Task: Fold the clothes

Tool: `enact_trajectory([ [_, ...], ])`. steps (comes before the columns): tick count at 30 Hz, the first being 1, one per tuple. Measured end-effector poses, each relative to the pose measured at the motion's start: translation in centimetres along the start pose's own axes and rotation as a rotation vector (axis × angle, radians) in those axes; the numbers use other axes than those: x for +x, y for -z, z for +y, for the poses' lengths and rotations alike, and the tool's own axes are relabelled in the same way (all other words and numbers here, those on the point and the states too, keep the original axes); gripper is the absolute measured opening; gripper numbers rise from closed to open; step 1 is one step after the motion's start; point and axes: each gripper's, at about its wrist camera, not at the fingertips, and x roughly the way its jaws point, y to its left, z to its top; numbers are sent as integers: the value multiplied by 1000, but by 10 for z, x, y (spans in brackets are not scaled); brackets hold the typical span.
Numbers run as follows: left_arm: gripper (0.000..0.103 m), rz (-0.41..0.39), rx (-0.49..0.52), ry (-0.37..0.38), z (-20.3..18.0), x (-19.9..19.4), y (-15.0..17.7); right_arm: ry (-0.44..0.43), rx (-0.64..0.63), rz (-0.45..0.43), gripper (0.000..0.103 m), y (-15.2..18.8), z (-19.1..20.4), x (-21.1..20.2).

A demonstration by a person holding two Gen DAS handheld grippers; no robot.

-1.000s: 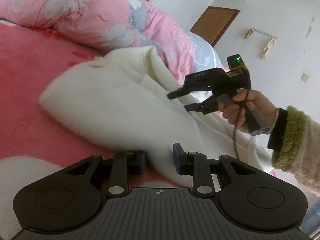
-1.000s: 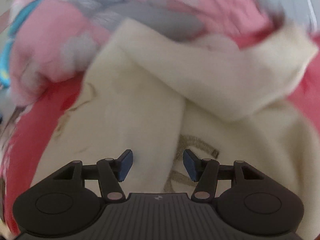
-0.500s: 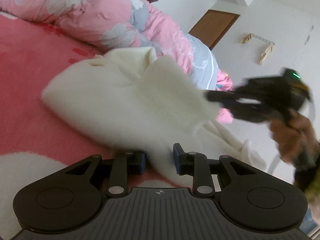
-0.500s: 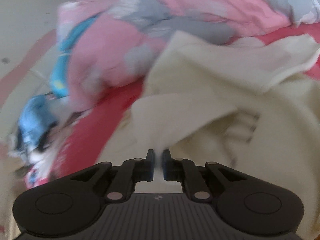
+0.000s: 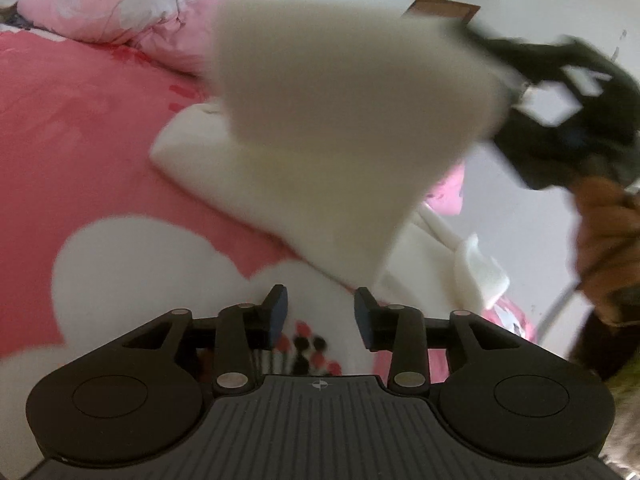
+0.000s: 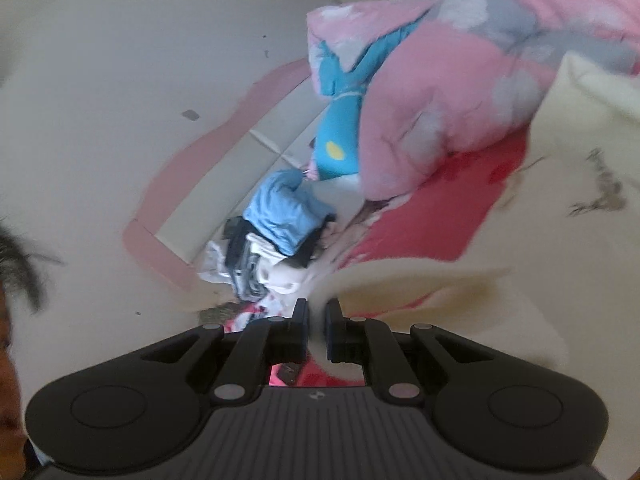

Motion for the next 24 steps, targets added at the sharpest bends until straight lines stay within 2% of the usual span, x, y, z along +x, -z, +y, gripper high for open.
enact_trajectory([
  [3,42,7,-6,-17,-6,2,4,73,-2,70,9,3,-19,40],
  [5,44,9,-13,-28,-8,4,5,230,-43,154,14,11,-29,68],
  [6,45,7,-15,-30,-9,5,5,319,-66,199,24,16,-34,82],
  [7,47,7,-16,-30,-9,5,5,392,-100,236,29,21,-36,92],
  [9,49,8,-18,-28,-9,6,4,426,-163,263,32,27,-31,94],
  [10,52,8,-20,-25,-7,7,3,424,-182,263,42,28,-26,89],
  [11,53,8,-21,-21,-7,8,2,425,-200,249,45,28,-20,79],
  [13,57,10,-27,-13,-7,11,0,435,-229,197,60,26,-10,51],
  [15,60,11,-37,3,-12,16,-1,454,-239,121,63,23,-4,14],
  [18,71,13,-50,27,-19,24,-2,509,-215,-26,66,15,-1,-49],
  [21,77,19,-23,25,-29,40,-1,629,-165,-183,71,12,-11,-114],
  [24,80,20,8,-11,-40,58,-2,735,-76,-285,73,13,-32,-170],
])
